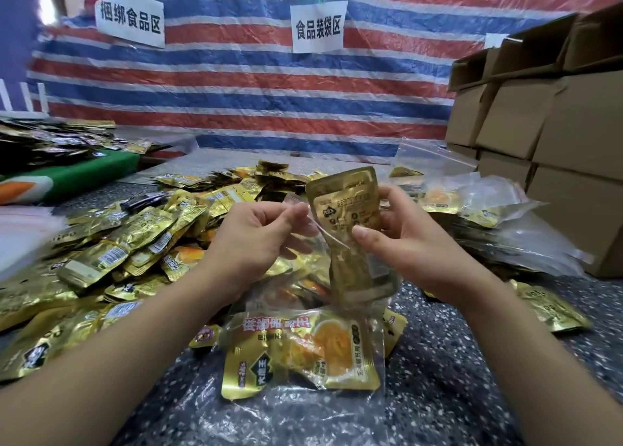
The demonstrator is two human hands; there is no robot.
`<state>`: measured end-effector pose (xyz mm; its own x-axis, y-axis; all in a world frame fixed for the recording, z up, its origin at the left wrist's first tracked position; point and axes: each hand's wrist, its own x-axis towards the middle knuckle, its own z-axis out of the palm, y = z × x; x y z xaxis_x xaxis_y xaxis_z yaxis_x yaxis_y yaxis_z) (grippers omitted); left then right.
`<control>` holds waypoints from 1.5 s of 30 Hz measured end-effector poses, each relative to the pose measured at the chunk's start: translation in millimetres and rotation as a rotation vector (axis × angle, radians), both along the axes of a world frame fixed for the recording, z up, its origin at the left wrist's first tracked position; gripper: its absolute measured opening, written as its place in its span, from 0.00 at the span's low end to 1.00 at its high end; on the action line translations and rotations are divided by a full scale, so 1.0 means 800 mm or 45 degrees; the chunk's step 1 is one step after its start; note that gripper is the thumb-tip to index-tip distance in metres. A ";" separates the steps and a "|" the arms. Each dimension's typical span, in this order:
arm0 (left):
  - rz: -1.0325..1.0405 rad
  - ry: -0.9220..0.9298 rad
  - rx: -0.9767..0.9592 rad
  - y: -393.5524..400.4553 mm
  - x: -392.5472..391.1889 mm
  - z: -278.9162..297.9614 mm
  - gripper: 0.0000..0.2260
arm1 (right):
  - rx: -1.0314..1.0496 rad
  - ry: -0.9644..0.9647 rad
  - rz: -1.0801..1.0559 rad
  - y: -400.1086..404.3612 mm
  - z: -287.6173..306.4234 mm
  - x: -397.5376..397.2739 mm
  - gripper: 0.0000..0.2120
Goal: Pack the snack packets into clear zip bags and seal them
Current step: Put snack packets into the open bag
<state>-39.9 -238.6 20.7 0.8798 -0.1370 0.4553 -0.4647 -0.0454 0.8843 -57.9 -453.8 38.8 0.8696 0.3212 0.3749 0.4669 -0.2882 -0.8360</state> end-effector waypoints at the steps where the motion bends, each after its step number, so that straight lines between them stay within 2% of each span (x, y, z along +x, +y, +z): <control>1: 0.000 -0.001 0.001 -0.001 0.000 0.000 0.15 | -0.024 -0.005 -0.008 -0.001 0.000 0.000 0.17; 6: -0.010 -0.008 -0.004 -0.002 -0.002 0.001 0.16 | -0.107 -0.045 0.047 -0.006 0.009 -0.007 0.22; 17: -0.078 0.042 -0.013 -0.003 -0.001 -0.005 0.17 | -0.206 -0.012 0.072 -0.015 0.020 -0.012 0.23; 22: -0.094 -0.052 0.069 -0.005 -0.001 -0.010 0.14 | -0.487 -0.001 0.063 -0.002 0.014 -0.016 0.18; 25: -0.042 -0.096 0.082 -0.004 0.003 -0.012 0.12 | -0.612 -0.144 -0.130 0.010 0.007 -0.014 0.17; 28: 0.018 -0.121 0.062 -0.002 0.006 -0.011 0.11 | -0.556 -0.232 -0.276 0.017 0.002 -0.012 0.16; 34: 0.053 -0.026 0.087 -0.005 0.007 -0.015 0.12 | -0.778 -0.383 -0.193 0.030 -0.006 -0.013 0.13; 39: 0.152 0.072 -0.090 0.001 0.011 -0.015 0.15 | -0.480 -0.549 -0.427 0.026 -0.007 -0.002 0.09; 41: 0.183 0.113 -0.165 0.004 0.013 -0.012 0.17 | -0.382 -0.431 -0.535 0.017 -0.007 0.004 0.14; 43: 0.184 0.122 -0.218 0.007 0.014 -0.010 0.19 | -0.370 -0.104 -0.564 0.010 -0.008 0.011 0.19; 45: 0.138 0.153 -0.321 0.008 0.013 -0.008 0.18 | -0.271 0.251 -0.444 0.008 -0.011 0.014 0.23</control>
<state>-29.1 -232.3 14.5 0.9328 0.0647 0.3545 -0.3603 0.1388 0.9225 -46.5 -447.1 29.8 0.9877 0.0485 0.1488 0.1494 -0.5751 -0.8043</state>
